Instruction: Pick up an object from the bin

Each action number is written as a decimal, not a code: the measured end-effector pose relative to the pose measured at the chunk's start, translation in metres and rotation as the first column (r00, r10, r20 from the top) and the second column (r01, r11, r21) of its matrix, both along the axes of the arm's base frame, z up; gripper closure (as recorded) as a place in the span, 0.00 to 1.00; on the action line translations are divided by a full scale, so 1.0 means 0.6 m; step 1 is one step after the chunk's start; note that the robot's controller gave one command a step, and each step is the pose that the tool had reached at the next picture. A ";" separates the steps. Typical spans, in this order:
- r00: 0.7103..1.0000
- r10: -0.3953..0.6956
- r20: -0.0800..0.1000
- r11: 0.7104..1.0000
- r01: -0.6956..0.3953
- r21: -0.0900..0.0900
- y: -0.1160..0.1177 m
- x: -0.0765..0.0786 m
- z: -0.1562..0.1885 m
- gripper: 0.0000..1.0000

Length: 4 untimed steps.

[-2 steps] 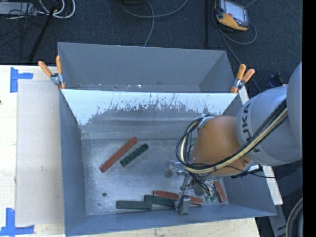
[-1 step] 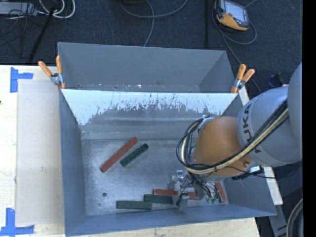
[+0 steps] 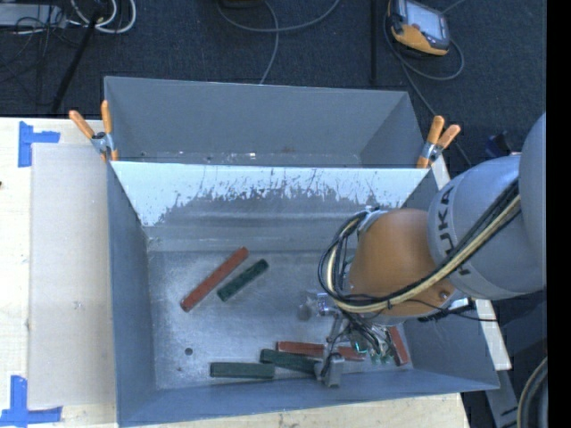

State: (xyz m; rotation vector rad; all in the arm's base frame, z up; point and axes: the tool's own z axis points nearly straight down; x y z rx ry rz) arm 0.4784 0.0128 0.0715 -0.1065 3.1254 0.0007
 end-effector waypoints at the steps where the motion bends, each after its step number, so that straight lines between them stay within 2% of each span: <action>1: 0.985 0.172 -0.011 0.985 -0.172 -0.001 0.031 0.013 -0.002 0.00; 2: 0.986 0.168 -0.016 0.986 -0.168 -0.001 0.030 0.013 0.000 1.00; 3: 0.986 0.168 -0.012 0.986 -0.168 -0.001 0.031 0.013 -0.002 0.00; 4: 0.991 0.134 -0.001 0.991 -0.134 -0.003 -0.052 0.005 0.000 0.00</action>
Offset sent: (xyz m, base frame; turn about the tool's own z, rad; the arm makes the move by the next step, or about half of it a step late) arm 0.0071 0.0186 -0.0015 -0.1746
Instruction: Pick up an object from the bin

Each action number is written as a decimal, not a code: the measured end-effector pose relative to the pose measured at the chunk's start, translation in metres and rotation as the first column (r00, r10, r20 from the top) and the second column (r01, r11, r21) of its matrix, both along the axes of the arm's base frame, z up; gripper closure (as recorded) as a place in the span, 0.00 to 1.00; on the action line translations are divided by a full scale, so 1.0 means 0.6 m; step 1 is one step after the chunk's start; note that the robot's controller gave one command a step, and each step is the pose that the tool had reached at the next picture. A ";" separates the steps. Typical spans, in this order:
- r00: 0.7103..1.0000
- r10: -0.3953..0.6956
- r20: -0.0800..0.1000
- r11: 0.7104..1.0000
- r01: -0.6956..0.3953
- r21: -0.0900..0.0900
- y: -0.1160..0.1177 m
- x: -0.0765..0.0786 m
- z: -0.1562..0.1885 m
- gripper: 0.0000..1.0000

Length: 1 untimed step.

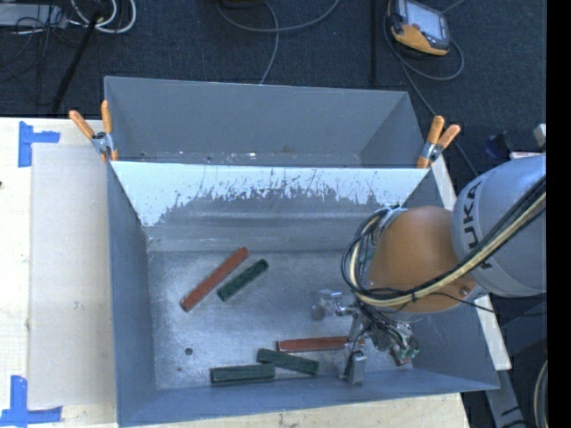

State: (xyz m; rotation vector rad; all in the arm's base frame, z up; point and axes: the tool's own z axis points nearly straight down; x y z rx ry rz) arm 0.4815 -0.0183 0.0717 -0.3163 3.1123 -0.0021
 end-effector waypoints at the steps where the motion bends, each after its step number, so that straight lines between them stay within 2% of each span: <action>1: 1.000 0.002 -0.010 1.000 -0.002 0.000 0.002 -0.005 -0.003 1.00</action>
Offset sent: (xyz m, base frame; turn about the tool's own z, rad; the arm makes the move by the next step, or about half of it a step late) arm 0.0000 0.0000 0.0000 0.0000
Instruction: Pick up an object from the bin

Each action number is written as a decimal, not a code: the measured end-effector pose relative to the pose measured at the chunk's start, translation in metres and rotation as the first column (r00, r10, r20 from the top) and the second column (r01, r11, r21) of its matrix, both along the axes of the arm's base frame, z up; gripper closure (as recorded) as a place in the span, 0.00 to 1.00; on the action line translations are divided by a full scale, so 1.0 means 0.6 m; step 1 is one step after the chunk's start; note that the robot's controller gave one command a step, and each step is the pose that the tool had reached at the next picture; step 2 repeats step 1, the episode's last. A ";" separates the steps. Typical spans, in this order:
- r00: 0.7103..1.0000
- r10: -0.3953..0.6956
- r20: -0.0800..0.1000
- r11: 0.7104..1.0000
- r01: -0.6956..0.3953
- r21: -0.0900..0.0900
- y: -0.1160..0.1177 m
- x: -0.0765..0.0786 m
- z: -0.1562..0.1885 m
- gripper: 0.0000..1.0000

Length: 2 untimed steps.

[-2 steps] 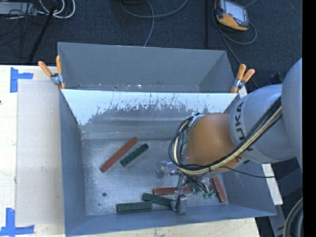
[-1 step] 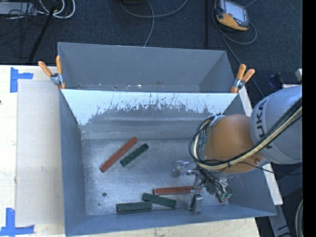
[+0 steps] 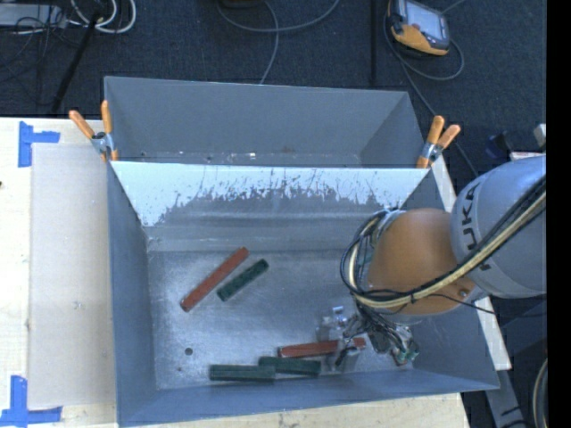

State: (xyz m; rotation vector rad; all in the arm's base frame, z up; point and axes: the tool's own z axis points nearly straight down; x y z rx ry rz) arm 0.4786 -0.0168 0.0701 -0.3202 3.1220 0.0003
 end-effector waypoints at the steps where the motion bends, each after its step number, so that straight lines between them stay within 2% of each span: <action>1: 0.991 0.132 0.007 0.991 -0.132 -0.003 -0.055 0.087 0.252 1.00; 2: 0.991 0.132 0.007 0.991 -0.132 -0.003 -0.055 0.087 0.252 1.00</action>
Offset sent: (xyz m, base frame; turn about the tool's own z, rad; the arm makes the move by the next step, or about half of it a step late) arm 0.0492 -0.0322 0.1475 -0.1347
